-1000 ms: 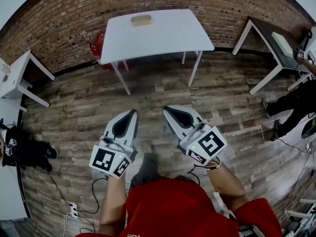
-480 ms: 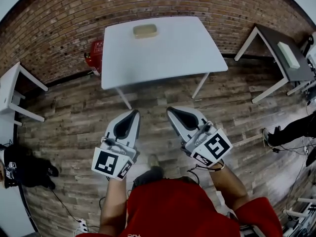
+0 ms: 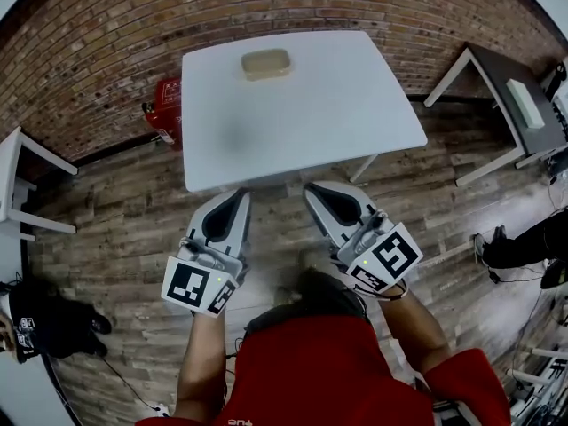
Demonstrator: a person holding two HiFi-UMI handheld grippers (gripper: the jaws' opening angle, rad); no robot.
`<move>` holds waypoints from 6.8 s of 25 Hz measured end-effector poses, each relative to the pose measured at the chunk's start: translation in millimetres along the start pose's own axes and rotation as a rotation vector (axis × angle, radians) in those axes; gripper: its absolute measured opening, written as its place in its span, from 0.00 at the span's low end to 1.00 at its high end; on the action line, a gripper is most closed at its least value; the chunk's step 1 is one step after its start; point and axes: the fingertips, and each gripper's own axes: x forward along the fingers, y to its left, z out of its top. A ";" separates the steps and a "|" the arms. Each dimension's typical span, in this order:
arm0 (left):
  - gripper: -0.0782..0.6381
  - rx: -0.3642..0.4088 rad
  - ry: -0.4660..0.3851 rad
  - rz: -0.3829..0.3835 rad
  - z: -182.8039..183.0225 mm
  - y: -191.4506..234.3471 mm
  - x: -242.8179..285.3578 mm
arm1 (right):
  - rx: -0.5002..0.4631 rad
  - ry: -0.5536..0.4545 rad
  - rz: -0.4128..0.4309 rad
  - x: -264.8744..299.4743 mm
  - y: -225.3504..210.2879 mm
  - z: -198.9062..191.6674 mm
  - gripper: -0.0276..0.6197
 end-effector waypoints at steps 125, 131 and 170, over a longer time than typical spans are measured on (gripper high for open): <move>0.82 0.369 0.741 -0.401 -251.4 376.9 440.5 | -0.730 0.879 0.881 328.4 -434.2 -242.2 0.43; 0.81 0.321 0.749 -0.373 -253.4 379.8 436.8 | -0.669 0.953 0.914 332.1 -432.9 -229.2 0.44; 0.70 0.266 0.735 -0.233 -252.4 365.1 435.4 | -0.735 0.923 0.743 379.8 -391.4 -204.5 0.21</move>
